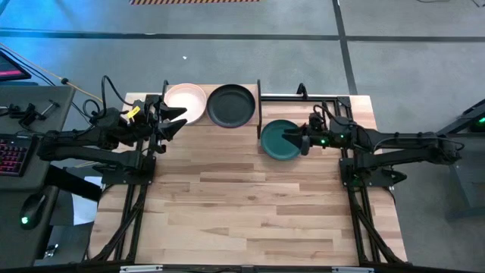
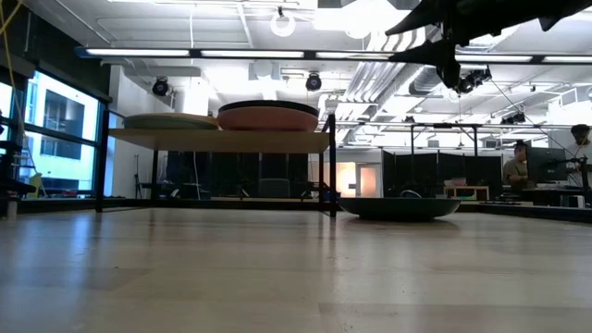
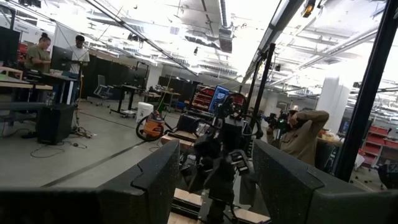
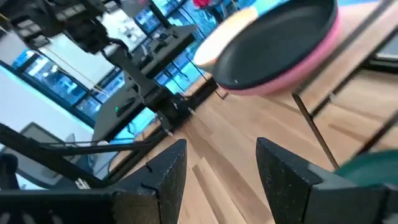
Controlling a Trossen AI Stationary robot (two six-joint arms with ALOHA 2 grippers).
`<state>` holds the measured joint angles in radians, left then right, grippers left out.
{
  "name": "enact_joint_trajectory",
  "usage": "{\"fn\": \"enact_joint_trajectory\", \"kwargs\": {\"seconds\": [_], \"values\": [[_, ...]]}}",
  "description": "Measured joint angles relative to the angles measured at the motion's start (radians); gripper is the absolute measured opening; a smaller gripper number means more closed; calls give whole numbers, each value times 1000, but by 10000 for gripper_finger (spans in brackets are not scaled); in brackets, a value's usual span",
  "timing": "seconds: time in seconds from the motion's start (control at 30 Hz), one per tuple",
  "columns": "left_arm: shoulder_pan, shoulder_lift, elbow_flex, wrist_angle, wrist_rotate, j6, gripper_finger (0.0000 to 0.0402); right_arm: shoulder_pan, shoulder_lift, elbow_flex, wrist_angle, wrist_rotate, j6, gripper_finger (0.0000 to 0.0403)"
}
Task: Place and stack plates onto a shelf
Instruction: Stack the green plate on top of the black plate
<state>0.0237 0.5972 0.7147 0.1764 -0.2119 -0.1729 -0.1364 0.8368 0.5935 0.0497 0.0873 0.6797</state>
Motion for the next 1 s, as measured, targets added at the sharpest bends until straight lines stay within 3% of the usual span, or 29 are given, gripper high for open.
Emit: {"fn": "enact_joint_trajectory", "kwargs": {"seconds": [0.1, 0.23, 0.37, 0.43, 0.53, 0.67, 1.0], "values": [[0, 0, 0, 0, 0, 0, 190, 0, 0, 13, -96, 20, 52, 174], [0, 0, 0, 0, 0, 0, 190, 0, 21, 23, -411, 102, 204, 174], [0, 0, 0, 0, 0, 0, 190, -8, 86, 4, -720, 215, 422, 174], [0, 0, 0, 0, 0, 0, 190, -20, 128, -10, -788, 253, 553, 174], [0, 0, 0, 0, 0, 0, 190, -46, 190, -32, -761, 260, 625, 174], [0, 0, 0, 0, 0, -1, 190, -87, 287, -61, -598, 220, 612, 174], [0, 0, 0, 0, 0, -9, 190, -166, 465, -69, -429, 219, 631, 163]]}}
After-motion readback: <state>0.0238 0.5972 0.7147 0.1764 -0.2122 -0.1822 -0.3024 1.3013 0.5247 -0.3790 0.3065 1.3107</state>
